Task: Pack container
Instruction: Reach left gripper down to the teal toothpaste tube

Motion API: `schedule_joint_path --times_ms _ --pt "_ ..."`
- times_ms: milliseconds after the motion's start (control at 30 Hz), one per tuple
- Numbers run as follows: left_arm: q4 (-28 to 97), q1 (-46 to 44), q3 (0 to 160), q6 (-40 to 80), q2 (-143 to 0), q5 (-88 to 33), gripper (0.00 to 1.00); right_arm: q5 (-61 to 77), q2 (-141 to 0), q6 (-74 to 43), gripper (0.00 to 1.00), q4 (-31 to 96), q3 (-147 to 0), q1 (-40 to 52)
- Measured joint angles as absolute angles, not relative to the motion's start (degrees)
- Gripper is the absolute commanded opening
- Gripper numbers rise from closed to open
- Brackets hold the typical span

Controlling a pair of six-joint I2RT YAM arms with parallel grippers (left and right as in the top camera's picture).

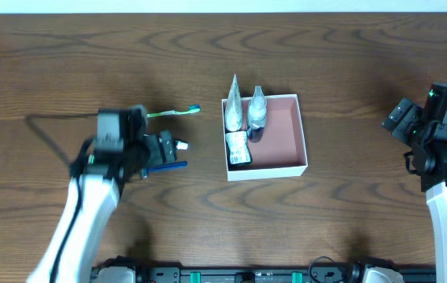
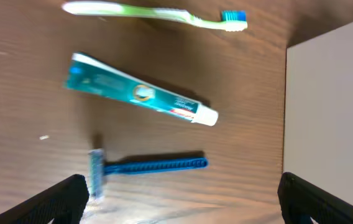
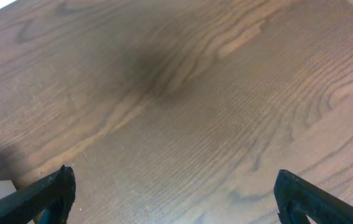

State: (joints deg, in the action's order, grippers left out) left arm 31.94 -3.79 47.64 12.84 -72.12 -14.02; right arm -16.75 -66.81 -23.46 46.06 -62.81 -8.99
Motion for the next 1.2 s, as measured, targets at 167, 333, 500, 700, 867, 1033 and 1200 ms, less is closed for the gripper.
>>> schedule_joint_path --times_ms 167,333,500,700,867,1033,1200 --pt "31.09 -3.79 51.0 12.53 -83.59 -18.94 0.98 -16.75 -66.81 -23.46 0.99 46.06 -62.81 -8.99" --pt "28.25 -3.79 51.0 12.14 -91.05 -21.26 0.98 -16.75 -66.81 -23.46 0.99 46.06 -62.81 -8.99" --pt "24.4 -3.79 51.0 12.49 -94.21 -23.24 1.0 -16.75 -66.81 -23.46 0.99 46.04 -62.81 -8.99" --pt "22.72 -3.79 51.0 21.23 -94.24 -18.98 0.89 -16.75 -66.81 -23.46 0.99 46.04 -62.81 -8.99" --pt "23.09 -3.88 51.0 31.81 -94.24 -11.64 0.89 -16.75 -66.81 -23.46 0.99 46.04 -62.81 -8.99" --pt "23.09 -4.99 51.0 39.27 -94.24 -5.61 0.89 -16.75 -66.81 -23.46 0.99 46.04 -62.81 -8.99" --pt "23.09 -7.16 51.0 44.18 -94.24 -0.8 0.89 -16.75 -66.81 -23.46 0.99 46.04 -62.81 -8.99"
